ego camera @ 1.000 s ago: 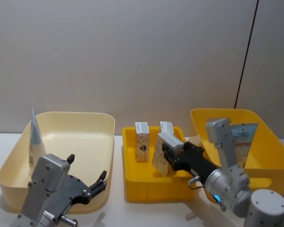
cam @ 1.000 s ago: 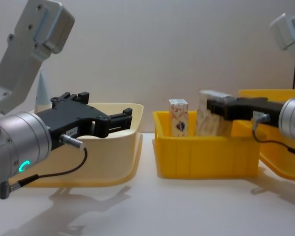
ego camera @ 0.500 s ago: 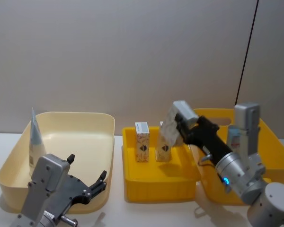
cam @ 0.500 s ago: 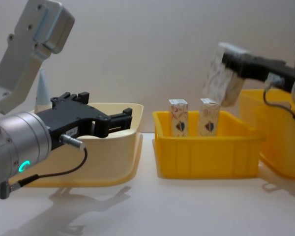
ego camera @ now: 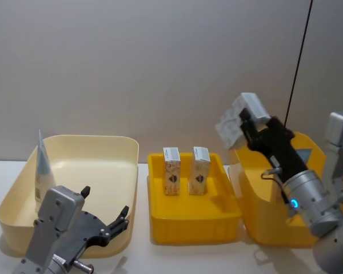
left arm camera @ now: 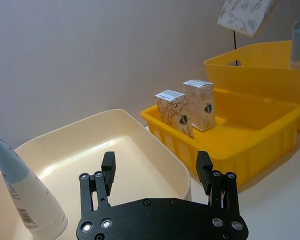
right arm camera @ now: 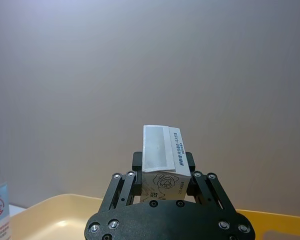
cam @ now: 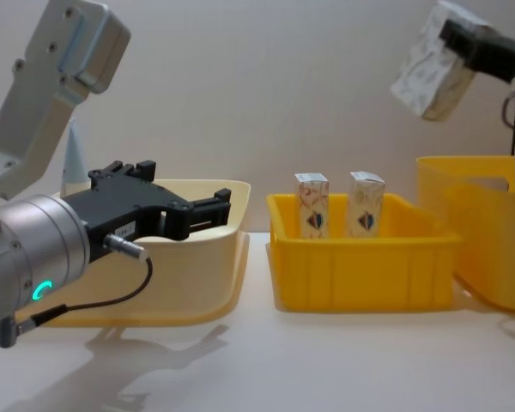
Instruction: Bimanual collaborative sorting of washing and personal care products
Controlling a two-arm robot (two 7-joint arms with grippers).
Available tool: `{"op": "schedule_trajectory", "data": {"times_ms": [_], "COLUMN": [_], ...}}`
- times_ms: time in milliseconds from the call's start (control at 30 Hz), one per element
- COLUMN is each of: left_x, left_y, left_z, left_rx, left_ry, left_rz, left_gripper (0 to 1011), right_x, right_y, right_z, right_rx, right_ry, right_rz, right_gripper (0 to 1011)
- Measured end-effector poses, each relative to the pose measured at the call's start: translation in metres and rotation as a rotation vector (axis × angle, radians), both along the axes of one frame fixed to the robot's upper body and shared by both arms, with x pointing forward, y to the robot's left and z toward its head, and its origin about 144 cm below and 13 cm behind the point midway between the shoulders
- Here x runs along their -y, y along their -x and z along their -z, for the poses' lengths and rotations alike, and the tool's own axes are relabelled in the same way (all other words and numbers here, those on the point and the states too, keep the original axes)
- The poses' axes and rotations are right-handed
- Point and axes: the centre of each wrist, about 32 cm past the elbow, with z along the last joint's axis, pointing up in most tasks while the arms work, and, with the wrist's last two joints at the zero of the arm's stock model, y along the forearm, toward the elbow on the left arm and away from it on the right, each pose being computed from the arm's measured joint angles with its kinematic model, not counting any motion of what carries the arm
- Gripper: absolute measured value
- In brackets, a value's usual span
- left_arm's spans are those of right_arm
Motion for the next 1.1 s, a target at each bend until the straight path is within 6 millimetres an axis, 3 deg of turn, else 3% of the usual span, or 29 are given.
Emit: {"op": "schedule_trajectory", "data": {"times_ms": [1100], "left_x": [0.0], "left_y": [0.0], "left_z": [0.0], "left_rx": [0.0], "left_ry": [0.0], "left_rz": [0.0], "left_gripper": [1003], "right_x": [0.038], "right_y": [0.052], "right_z": [-0.007], "right_rx": [0.029], "right_ry": [0.066], "right_rz": [0.231], "right_gripper": [453]}}
